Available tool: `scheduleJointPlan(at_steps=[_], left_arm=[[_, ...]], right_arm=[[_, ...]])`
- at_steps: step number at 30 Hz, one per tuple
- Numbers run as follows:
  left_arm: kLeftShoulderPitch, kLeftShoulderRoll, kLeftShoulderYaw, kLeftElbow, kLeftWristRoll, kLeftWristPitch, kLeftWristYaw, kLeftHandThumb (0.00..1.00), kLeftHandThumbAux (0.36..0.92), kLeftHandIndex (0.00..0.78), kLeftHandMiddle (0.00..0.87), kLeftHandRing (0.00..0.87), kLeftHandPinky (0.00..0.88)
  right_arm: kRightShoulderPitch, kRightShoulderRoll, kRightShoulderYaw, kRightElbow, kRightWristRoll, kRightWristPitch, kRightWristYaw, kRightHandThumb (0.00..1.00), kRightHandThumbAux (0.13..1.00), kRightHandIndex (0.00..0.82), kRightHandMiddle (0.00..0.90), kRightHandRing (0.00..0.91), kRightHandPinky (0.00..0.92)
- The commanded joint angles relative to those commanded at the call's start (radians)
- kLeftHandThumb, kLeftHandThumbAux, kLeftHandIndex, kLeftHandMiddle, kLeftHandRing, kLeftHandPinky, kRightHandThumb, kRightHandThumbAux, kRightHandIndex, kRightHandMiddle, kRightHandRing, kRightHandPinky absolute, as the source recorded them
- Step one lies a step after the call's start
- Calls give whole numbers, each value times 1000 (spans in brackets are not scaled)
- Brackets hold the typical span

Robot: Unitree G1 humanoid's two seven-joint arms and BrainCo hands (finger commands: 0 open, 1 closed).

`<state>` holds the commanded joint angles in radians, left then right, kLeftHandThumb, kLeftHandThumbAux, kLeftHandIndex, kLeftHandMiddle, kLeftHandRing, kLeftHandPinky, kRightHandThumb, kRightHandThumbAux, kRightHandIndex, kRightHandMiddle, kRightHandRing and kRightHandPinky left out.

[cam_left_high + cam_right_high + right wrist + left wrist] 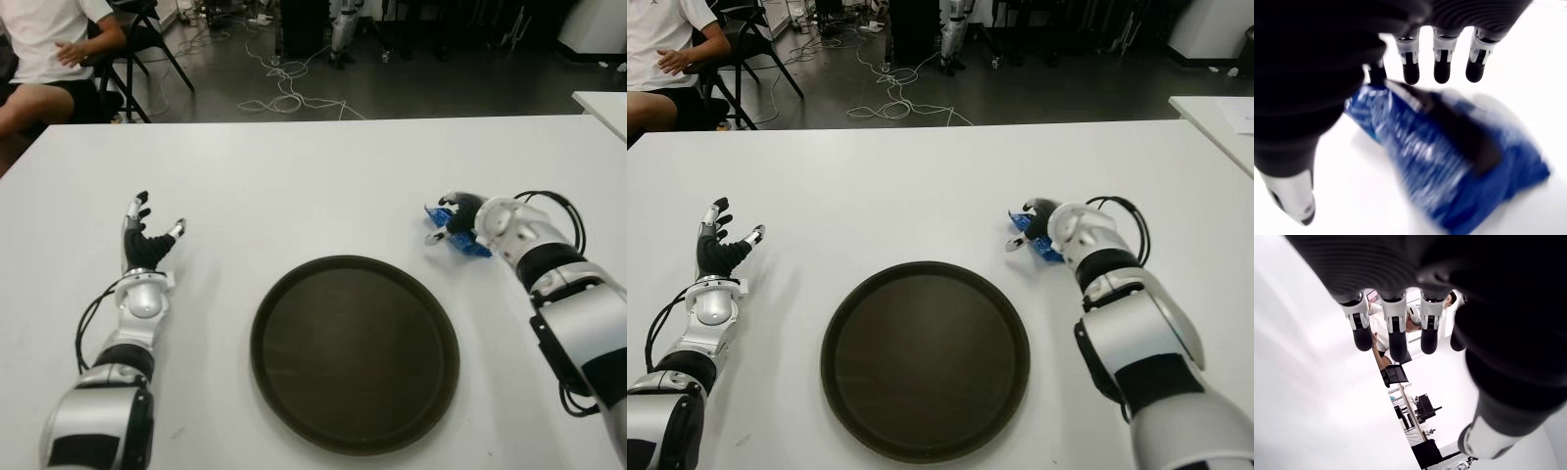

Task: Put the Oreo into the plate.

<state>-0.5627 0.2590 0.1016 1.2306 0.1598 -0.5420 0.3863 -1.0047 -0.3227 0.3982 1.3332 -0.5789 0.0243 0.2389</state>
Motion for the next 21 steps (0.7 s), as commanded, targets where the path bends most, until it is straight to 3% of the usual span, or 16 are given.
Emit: scheduleJointPlan(at_steps=[10, 21], left_arm=[[1, 2, -5, -4, 5, -3, -1, 0, 801, 68, 113, 94, 86], [2, -1, -4, -4, 5, -3, 4, 0, 813, 71, 113, 91, 77]], right_arm=[[-17, -1, 57, 20, -50, 11, -7, 0, 722, 14, 31, 0, 0], [-10, -7, 61, 15, -50, -14, -11, 0, 737, 4, 26, 0, 0]])
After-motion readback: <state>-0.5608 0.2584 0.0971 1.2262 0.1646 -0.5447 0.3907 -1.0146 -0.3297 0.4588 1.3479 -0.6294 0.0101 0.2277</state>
